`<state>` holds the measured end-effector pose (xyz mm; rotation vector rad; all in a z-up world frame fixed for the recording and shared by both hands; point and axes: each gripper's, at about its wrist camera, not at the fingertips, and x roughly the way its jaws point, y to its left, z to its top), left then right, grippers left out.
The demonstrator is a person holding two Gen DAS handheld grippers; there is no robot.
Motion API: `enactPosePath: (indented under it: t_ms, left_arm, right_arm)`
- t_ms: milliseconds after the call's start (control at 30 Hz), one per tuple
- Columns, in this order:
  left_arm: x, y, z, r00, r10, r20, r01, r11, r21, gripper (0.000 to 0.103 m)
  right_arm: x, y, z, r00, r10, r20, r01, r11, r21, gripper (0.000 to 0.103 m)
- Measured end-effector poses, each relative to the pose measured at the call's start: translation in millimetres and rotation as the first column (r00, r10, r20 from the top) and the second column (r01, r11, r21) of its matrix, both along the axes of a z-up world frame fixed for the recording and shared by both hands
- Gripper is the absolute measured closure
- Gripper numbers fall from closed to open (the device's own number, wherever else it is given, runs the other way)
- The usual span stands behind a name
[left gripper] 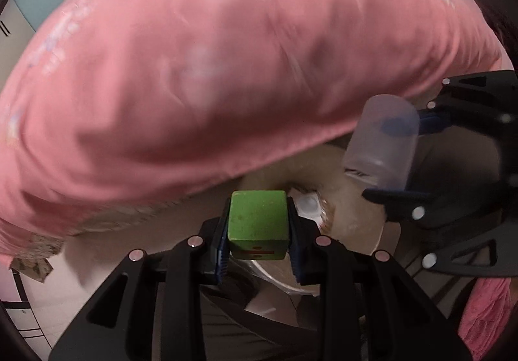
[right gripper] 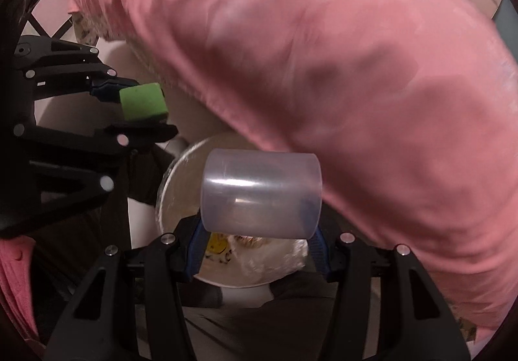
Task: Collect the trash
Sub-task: 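Carry the green block and clear cup down over the bin with both tools, then open the left tool over the bin while the right tool releases the clear cup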
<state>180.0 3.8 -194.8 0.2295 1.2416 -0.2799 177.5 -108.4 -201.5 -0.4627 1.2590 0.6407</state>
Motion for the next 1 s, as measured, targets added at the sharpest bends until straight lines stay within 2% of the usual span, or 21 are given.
enactPosePath:
  t_ms: [233, 433, 567, 733, 900, 1000]
  left_arm:
    - [0.9, -3.1, -43.5, 0.994, 0.007, -0.106, -0.011, 0.999, -0.036, 0.071]
    - [11.2, -0.4, -82.7, 0.978, 0.019, -0.210, -0.034, 0.997, -0.068, 0.071]
    - [19.6, 4.1, -109.3, 0.958, 0.036, -0.283, -0.069, 0.992, -0.110, 0.071]
    - [31.5, 8.5, -148.5, 0.919, 0.069, -0.387, -0.144, 0.975, -0.168, 0.070]
    - [38.7, 8.7, -179.2, 0.892, 0.091, -0.443, -0.182, 0.969, -0.166, 0.070]
    - [41.6, 9.1, -191.6, 0.876, 0.106, -0.470, -0.204, 0.965, -0.163, 0.070]
  right_arm:
    - [-1.2, 3.5, -48.6, 0.994, -0.007, -0.108, 0.005, 1.000, -0.021, 0.049]
    - [2.5, 6.3, -89.9, 0.974, -0.030, -0.225, 0.019, 0.999, -0.050, 0.049]
    - [9.4, 4.9, -117.7, 0.951, -0.067, -0.301, 0.053, 0.997, -0.054, 0.049]
    - [18.4, 0.6, -153.2, 0.915, -0.133, -0.382, 0.111, 0.991, -0.079, 0.049]
    - [25.2, -0.6, -184.9, 0.878, -0.183, -0.441, 0.147, 0.982, -0.115, 0.048]
    - [26.7, 4.4, -197.2, 0.870, -0.195, -0.452, 0.152, 0.980, -0.130, 0.048]
